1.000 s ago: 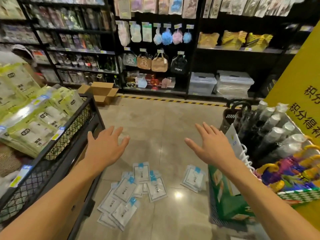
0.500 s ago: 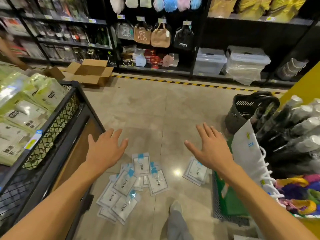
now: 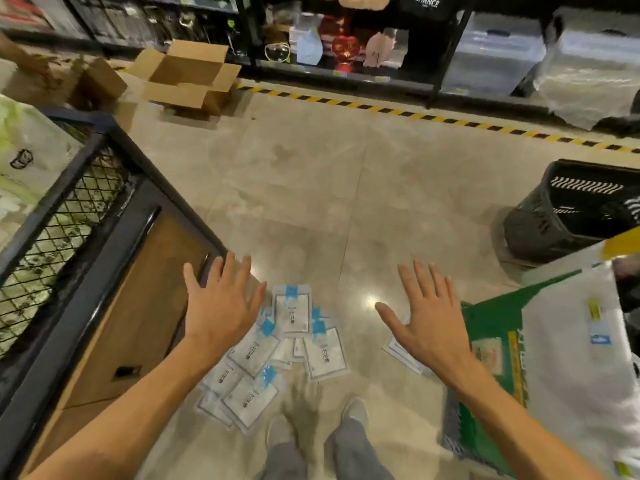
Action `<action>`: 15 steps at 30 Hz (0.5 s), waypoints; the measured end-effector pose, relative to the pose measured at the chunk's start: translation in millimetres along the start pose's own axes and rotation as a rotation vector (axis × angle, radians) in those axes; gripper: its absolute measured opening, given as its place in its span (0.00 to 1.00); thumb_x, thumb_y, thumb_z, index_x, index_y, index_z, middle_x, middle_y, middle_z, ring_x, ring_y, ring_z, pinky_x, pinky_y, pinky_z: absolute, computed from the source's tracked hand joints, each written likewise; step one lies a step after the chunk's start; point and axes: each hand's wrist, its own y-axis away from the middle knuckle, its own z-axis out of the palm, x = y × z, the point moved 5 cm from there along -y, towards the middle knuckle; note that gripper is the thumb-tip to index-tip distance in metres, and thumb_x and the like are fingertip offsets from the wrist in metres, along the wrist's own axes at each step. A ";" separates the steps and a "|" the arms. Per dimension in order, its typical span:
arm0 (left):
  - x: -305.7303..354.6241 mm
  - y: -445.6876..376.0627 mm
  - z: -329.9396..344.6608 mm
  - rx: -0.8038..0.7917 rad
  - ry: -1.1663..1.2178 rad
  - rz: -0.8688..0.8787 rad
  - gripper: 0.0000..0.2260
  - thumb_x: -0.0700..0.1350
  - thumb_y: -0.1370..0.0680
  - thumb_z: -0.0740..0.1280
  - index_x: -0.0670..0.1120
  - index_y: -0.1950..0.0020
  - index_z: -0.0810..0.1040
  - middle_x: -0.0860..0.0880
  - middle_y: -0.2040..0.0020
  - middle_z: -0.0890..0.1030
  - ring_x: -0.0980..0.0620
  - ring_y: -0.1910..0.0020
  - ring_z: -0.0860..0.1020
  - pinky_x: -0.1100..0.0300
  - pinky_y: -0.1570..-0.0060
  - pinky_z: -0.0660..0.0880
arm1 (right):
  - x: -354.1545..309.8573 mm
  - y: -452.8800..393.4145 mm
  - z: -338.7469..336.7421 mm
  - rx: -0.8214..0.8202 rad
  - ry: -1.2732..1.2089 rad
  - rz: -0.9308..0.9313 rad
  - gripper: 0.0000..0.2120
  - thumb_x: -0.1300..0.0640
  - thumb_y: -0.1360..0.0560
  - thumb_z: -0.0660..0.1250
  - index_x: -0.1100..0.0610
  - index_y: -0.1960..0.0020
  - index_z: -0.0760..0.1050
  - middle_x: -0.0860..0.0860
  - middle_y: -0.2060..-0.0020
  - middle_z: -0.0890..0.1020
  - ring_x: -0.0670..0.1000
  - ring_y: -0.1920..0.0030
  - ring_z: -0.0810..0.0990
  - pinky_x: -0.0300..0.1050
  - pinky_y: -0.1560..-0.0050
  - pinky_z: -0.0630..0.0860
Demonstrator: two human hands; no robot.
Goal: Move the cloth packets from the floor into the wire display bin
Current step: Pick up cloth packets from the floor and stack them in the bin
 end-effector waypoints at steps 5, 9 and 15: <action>7.0 -65.7 114.8 -0.132 -0.041 0.004 0.31 0.62 0.18 0.45 0.47 0.24 0.70 0.43 0.30 0.76 0.42 0.31 0.74 0.24 0.31 0.53 | 8.8 -31.9 124.8 -0.070 0.034 0.024 0.40 0.28 0.22 0.53 0.52 0.19 0.64 0.56 0.20 0.65 0.61 0.20 0.63 0.62 0.21 0.57; 15.0 -111.4 224.8 -0.190 -0.101 0.022 0.30 0.62 0.17 0.44 0.51 0.20 0.63 0.46 0.24 0.70 0.45 0.25 0.68 0.26 0.28 0.48 | 12.1 -52.0 247.5 -0.112 -0.013 0.034 0.40 0.29 0.21 0.50 0.53 0.18 0.61 0.55 0.18 0.61 0.59 0.18 0.59 0.60 0.19 0.52; 28.0 -183.8 390.9 -0.207 -0.107 0.088 0.32 0.64 0.17 0.39 0.51 0.16 0.43 0.46 0.16 0.53 0.44 0.18 0.55 0.30 0.25 0.41 | 31.7 -79.9 425.6 -0.129 -0.044 0.073 0.39 0.31 0.21 0.52 0.53 0.17 0.59 0.56 0.18 0.61 0.58 0.18 0.59 0.59 0.18 0.48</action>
